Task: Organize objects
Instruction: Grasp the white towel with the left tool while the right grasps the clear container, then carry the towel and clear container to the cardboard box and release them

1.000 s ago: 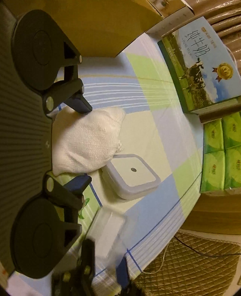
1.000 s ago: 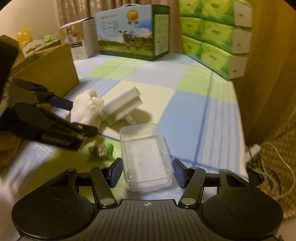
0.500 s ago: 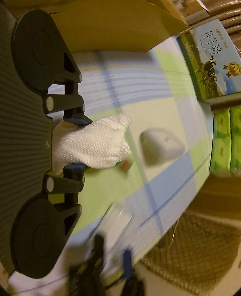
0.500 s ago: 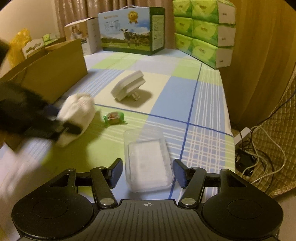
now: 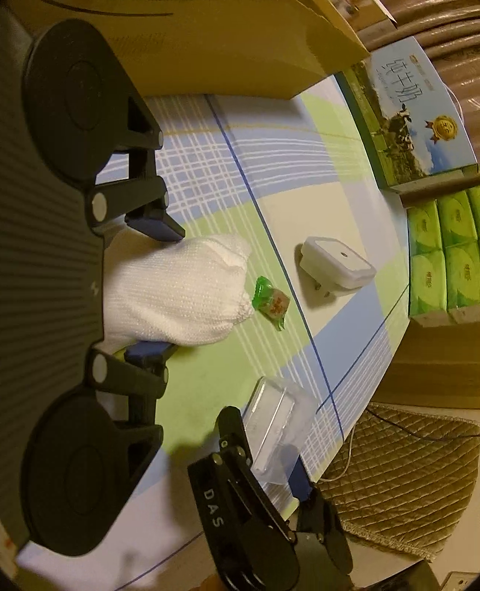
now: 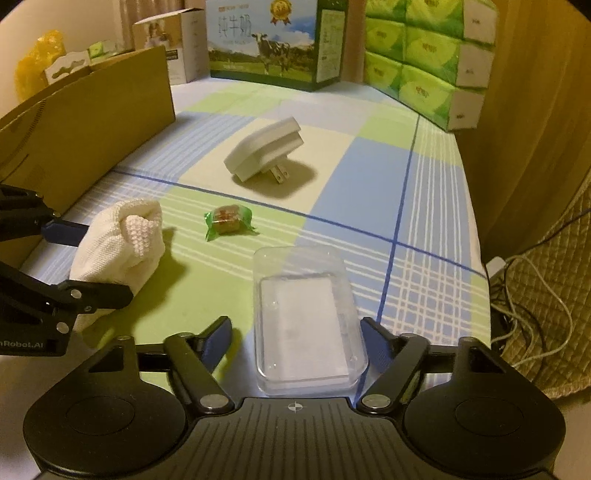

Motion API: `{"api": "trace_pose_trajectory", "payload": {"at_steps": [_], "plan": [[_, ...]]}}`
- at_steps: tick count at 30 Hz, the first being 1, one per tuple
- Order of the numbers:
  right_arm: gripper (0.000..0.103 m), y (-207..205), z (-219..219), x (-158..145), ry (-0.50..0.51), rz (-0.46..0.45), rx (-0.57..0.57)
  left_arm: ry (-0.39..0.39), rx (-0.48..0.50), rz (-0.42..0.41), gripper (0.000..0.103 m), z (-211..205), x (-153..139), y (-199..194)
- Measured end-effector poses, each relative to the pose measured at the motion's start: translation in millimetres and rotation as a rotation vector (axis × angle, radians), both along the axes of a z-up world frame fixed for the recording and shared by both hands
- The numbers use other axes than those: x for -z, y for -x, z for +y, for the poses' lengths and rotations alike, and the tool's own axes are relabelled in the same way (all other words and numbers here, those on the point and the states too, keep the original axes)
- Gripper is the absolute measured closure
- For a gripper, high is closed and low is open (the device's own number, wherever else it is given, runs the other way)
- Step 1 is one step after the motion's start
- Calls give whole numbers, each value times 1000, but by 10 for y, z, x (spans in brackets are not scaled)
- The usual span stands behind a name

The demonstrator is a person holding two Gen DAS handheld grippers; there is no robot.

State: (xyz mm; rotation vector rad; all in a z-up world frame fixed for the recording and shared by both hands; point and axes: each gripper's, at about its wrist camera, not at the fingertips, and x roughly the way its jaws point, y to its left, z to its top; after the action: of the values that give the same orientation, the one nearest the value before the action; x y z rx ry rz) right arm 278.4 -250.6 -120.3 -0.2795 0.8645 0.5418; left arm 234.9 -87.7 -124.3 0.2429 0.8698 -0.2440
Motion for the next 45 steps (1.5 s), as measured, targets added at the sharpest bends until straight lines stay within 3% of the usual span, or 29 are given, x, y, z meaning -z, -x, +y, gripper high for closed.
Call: {"api": "trace_pose_trajectory", "payload": {"at_steps": [1,5,11,16,22,25,35,45], "plan": [[48,7,-6,-3,-11,6,10,-1,0,4,62,3,6,-7],[50,104,21,-84,9,10,36,-2,-18,34,69,6,-78,49],[50,345,-22,-461,-26,3,80,44,-25,5,69,54,-446,331],[50,643,18,-1011,-87,-42,111,106,-41,-49,69,165,-876,617],[50,1119,260,-1578,-164,-96,117,154,-81,-102,69,465,-1351,975],[50,1357,447,-1720,-205,-97,109,158,-110,-120,69,662,-1487,1175],[50,1873,1110,-1747,-263,-44,28,139,-235,-137,69,1460,-1701,1846],[50,2039,1614,-1754,-260,-45,-60,145,-332,-148,69,2005,-1843,2102]]}}
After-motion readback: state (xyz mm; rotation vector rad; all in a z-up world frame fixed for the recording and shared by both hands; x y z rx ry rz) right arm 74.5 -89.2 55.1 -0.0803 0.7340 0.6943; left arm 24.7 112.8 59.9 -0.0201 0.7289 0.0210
